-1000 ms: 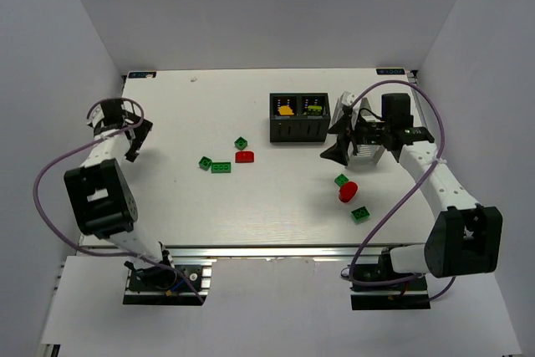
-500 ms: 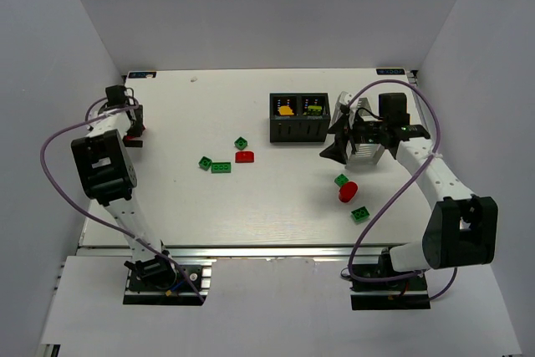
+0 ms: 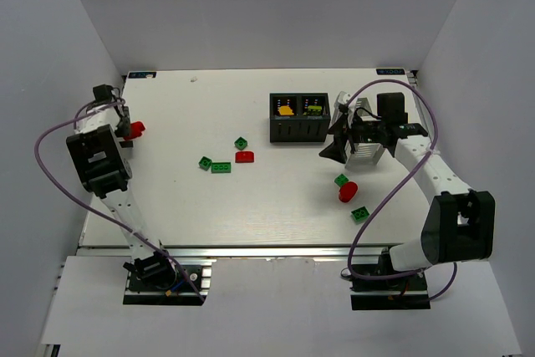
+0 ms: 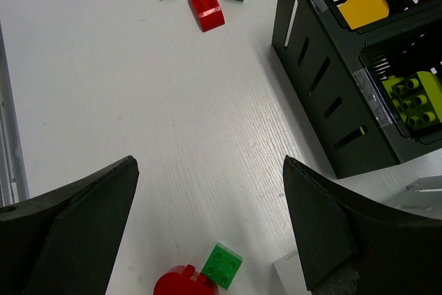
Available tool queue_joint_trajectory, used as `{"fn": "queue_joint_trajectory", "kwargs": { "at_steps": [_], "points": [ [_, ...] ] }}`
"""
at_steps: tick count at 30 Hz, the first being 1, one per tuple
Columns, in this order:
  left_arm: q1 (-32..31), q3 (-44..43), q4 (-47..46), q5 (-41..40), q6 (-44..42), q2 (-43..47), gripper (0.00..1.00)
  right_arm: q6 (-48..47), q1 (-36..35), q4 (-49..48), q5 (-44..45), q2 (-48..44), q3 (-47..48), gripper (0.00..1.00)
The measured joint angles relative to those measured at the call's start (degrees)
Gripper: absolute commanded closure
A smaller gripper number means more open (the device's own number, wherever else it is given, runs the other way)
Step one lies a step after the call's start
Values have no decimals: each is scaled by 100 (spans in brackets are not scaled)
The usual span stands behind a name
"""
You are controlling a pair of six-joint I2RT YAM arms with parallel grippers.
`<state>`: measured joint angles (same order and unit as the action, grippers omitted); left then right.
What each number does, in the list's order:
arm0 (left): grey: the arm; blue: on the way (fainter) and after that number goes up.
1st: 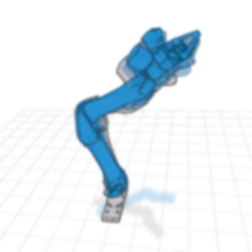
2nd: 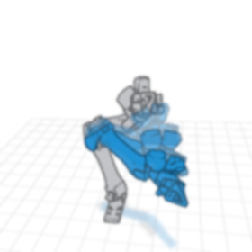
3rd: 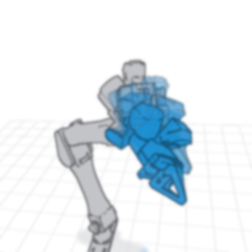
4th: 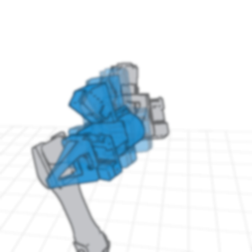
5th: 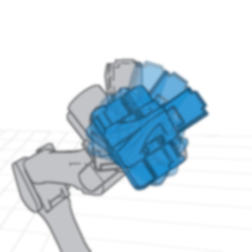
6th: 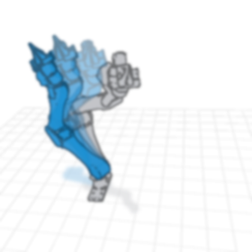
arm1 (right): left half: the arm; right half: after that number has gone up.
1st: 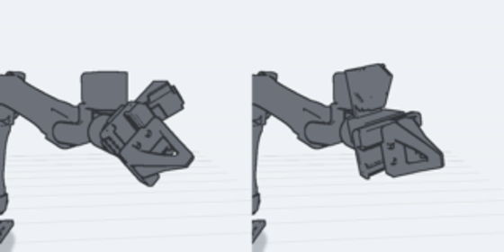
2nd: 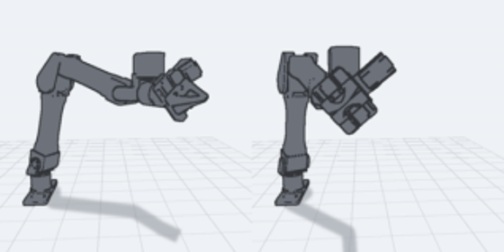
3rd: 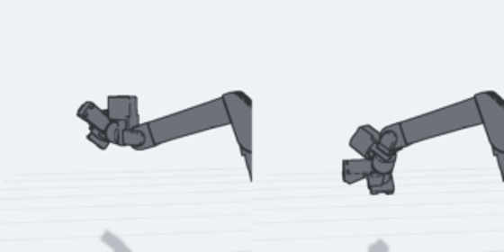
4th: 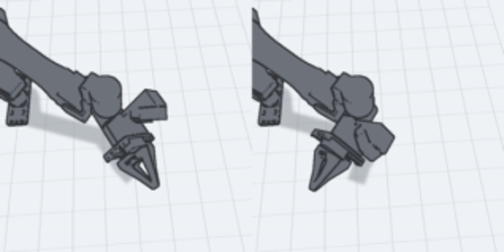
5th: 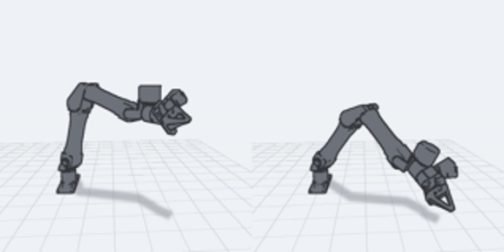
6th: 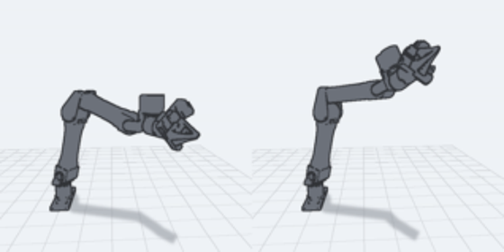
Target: Sort the legos into containers by color
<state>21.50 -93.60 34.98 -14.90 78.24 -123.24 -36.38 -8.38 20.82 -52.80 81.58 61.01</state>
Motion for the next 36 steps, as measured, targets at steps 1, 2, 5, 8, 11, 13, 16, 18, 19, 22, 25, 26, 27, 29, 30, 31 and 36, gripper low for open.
{"fn": "queue_joint_trajectory", "kwargs": {
  "at_steps": [1, 2, 5, 8, 11, 13, 16, 18, 19, 22, 25, 26, 27, 29, 30, 31, 36],
  "points": [
    [20, -131, 57, 7, 0, -90, 2, 0, 0, 2, 0, 4, 15, 11],
    [37, -260, 125, 15, 2, -164, 4, 0, 0, 2, 0, 9, 26, 11],
    [52, -702, 369, 50, -20, -420, 7, 0, 0, 2, 0, 17, 61, 11],
    [35, -986, 525, 96, -83, -586, 10, 0, 0, 4, 0, 17, 72, 11],
    [42, -957, 533, 164, -177, -588, 17, 0, 0, 4, 0, 17, 72, 11],
    [44, -800, 431, 219, -258, -516, 21, 0, 0, 4, 0, 17, 72, 11],
    [52, -542, 234, 339, -369, -396, 30, 0, 0, 4, -2, 17, 72, 11],
    [68, -372, 122, 483, -435, -321, 37, -2, 0, 7, -4, 15, 72, 11],
    [79, -302, 59, 544, -470, -295, 44, -2, 0, 7, -7, 11, 72, 11],
    [114, 13, -260, 866, -595, -127, 57, -2, 0, 13, -13, -15, 72, 11],
    [133, 490, -588, 1082, -719, 133, 67, -4, 0, 15, -39, -92, 72, 11],
    [133, 695, -717, 1147, -772, 256, 73, -4, 0, 17, -59, -122, 70, 11],
    [131, 931, -835, 1217, -833, 400, 75, -4, 0, 17, -79, -153, 72, 11],
    [131, 1460, -1040, 1443, -962, 739, 78, 0, 0, 15, -129, -219, 70, 11],
    [129, 1766, -1156, 1567, -1043, 938, 80, 2, 0, 15, -144, -249, 70, 12],
    [125, 2087, -1266, 1705, -1113, 1154, 80, 7, 0, 13, -166, -271, 70, 12],
    [28, 3477, -1486, 2371, -1528, 2256, 82, 66, -48, 9, -275, -275, 72, 16]
  ]
}}
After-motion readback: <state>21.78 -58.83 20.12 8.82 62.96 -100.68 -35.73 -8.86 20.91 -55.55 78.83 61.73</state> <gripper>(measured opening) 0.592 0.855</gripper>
